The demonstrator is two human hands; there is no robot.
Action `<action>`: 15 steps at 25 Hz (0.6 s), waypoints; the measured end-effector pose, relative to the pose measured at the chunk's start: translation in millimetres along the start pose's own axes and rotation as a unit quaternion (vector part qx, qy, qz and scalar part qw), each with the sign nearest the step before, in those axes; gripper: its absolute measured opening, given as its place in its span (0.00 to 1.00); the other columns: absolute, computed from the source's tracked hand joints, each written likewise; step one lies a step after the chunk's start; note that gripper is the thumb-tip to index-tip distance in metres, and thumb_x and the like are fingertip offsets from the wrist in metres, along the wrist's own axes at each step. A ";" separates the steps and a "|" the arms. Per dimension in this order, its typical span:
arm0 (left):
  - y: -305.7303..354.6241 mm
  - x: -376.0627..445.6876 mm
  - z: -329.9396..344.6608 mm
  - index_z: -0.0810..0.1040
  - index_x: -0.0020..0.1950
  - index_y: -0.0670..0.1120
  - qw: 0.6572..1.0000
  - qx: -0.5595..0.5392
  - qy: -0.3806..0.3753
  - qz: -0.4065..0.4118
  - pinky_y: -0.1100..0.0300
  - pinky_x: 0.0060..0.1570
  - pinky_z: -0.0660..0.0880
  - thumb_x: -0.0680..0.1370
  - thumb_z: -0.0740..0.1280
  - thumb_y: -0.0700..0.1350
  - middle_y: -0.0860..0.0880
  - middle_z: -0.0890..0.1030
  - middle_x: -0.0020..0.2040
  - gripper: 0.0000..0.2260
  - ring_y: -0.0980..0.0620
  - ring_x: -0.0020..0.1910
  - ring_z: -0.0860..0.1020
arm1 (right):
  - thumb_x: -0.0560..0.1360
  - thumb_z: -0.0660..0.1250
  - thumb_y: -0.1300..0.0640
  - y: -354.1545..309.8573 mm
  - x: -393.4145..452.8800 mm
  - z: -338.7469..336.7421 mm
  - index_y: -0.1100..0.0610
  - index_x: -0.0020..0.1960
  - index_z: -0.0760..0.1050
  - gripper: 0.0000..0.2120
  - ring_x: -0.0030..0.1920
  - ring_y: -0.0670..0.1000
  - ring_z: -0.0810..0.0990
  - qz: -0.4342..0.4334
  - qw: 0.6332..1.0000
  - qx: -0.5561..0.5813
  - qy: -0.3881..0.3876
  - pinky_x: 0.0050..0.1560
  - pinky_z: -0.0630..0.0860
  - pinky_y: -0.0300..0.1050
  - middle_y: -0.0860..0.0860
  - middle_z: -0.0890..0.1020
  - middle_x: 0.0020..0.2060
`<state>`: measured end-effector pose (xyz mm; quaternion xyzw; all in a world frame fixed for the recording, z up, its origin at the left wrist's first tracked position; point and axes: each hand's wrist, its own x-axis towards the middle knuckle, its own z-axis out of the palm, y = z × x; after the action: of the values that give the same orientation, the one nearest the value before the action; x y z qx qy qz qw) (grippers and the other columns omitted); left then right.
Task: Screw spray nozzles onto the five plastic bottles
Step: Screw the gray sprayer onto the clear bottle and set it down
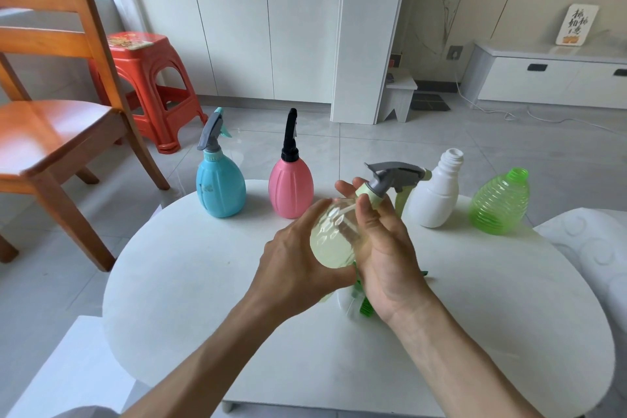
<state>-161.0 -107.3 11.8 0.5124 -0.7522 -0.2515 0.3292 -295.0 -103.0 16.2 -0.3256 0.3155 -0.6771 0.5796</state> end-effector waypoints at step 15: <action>-3.9 -0.1 6.4 0.63 0.75 0.60 0.996 0.066 0.054 -0.006 0.61 0.46 0.72 0.60 0.75 0.59 0.55 0.79 0.64 0.45 0.50 0.55 0.78 | 0.74 0.71 0.53 -8.0 -1.1 -2.6 0.57 0.56 0.81 0.13 0.57 0.50 0.84 -0.017 0.998 -0.054 0.031 0.60 0.76 0.48 0.54 0.87 0.54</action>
<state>-163.4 -108.3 4.8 0.5499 -0.7454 -0.1754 0.3336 -301.6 -100.7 21.1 -0.3410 0.3640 -0.6782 0.5398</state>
